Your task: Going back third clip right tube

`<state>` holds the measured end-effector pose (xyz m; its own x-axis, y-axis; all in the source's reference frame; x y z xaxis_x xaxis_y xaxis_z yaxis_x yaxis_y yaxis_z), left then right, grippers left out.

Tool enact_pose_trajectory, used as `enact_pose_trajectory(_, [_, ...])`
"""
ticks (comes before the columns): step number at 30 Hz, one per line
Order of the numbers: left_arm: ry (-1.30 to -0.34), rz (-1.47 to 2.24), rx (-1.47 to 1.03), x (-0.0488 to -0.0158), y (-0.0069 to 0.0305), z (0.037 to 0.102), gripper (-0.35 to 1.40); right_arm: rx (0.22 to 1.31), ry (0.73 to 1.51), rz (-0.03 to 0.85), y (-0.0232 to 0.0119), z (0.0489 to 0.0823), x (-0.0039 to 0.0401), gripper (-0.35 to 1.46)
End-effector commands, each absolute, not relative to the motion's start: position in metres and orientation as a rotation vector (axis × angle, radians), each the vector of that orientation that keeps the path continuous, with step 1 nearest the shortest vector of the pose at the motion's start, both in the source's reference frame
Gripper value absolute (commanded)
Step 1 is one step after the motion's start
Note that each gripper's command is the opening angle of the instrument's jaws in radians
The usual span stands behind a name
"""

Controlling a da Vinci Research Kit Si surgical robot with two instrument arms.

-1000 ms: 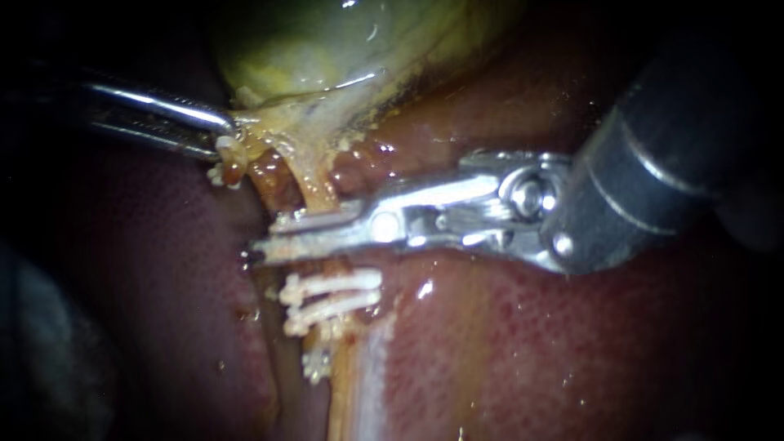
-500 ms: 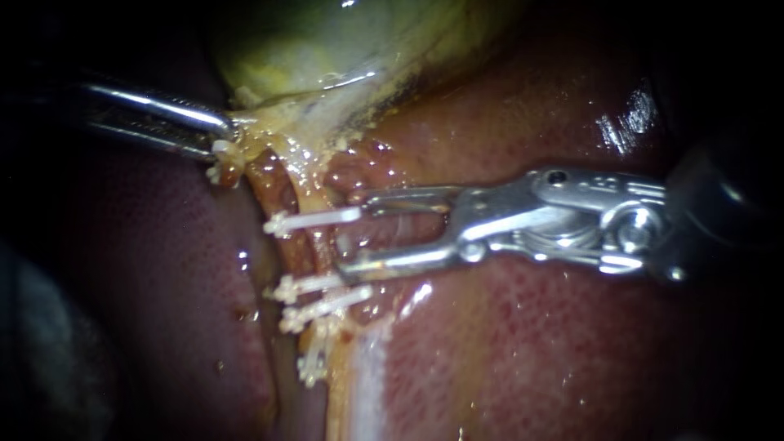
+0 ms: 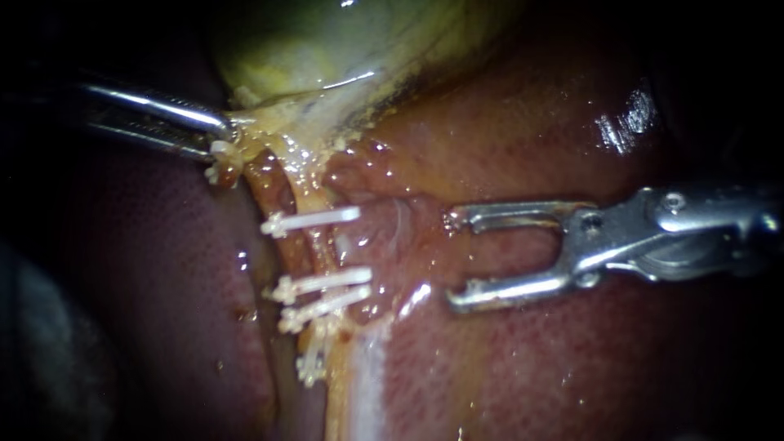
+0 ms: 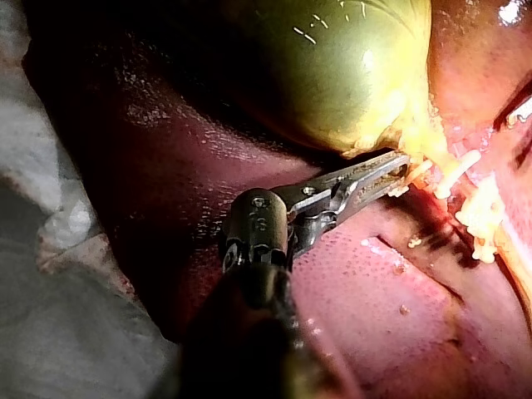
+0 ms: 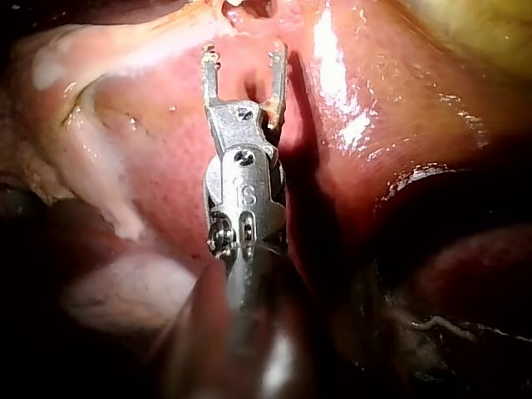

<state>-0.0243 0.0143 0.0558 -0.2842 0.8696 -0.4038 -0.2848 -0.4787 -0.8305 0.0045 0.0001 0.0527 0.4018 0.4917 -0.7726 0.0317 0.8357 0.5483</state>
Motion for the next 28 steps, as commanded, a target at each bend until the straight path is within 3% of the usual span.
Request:
enact_pose_trajectory(1, [-0.82, 1.859, -1.141, -0.0245, 0.0142, 0.0561, -0.35, 0.53, 1.133, 0.31, 0.0002, 0.0527, 0.0043, 0.5])
enact_pose_trajectory(16, [-0.813, 1.881, -1.143, -0.0288, 0.0134, 0.062, -0.35, 0.511, 1.141, 0.299, 0.0014, 0.0515, 0.0026, 0.5])
enact_pose_trajectory(28, [-0.819, 1.881, -1.138, -0.0291, 0.0132, 0.0624, -0.35, 0.509, 1.142, 0.298, 0.0018, 0.0512, 0.0026, 0.5])
